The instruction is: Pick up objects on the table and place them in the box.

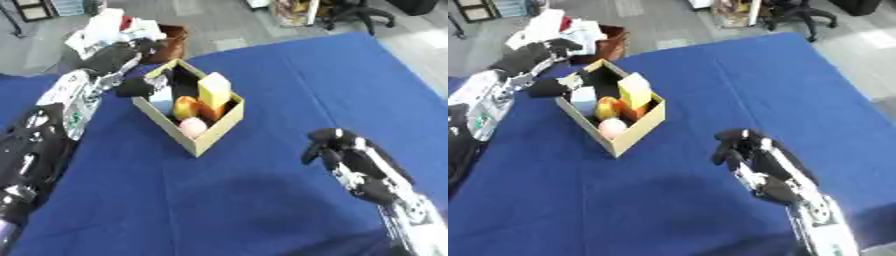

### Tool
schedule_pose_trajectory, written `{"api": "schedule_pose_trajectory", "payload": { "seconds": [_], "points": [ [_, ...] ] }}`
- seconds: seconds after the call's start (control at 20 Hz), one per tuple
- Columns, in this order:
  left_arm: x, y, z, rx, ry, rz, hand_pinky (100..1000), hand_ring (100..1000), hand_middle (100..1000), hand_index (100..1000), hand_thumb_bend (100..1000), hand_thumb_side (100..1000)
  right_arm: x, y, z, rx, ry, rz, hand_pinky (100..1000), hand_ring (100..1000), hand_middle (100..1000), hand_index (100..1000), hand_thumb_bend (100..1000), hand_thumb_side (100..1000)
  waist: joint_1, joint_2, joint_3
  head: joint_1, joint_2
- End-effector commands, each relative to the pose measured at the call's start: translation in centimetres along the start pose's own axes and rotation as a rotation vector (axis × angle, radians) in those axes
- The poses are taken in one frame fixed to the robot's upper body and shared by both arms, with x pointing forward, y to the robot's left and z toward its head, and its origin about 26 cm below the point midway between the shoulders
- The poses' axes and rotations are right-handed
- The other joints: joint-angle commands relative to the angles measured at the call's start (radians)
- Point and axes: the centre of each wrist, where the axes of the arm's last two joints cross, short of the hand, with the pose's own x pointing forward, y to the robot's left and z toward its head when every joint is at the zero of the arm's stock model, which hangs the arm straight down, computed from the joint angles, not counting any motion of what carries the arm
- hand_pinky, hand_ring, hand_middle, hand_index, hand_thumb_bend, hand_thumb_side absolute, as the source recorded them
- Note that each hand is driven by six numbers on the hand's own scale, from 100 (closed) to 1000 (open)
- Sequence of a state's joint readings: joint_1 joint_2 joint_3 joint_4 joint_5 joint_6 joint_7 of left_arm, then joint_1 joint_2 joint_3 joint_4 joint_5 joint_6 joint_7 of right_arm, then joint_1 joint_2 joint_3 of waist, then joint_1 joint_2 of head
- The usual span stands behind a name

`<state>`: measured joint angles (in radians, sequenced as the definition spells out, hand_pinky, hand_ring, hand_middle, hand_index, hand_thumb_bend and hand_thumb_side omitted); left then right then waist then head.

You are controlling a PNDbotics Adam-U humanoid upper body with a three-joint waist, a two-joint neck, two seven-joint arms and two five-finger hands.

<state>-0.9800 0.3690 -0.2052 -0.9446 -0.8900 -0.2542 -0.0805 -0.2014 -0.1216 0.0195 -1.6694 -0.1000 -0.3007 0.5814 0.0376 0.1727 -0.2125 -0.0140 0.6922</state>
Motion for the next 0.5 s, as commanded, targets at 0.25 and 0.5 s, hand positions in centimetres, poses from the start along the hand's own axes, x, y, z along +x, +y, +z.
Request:
{"api": "schedule_pose_trajectory", "payload": {
  "seconds": [0.25, 0.5],
  "points": [
    [0.6, 6.8, 4.6, 0.291, -0.172, 0.375, 790, 704, 710, 872, 100, 518, 0.5, -0.6, -0.1, -0.006, -0.008, 0.024, 585, 602, 541, 765, 100, 435, -0.003, -0.017, 0.012, 0.005, -0.017],
    [1.7, 6.7, 10.5, 0.349, -0.222, 0.732, 763, 676, 673, 847, 100, 619, 0.5, -0.8, 0.0, -0.016, -0.003, 0.031, 584, 601, 540, 766, 100, 434, -0.002, -0.012, 0.028, 0.011, -0.018]
  ]
}}
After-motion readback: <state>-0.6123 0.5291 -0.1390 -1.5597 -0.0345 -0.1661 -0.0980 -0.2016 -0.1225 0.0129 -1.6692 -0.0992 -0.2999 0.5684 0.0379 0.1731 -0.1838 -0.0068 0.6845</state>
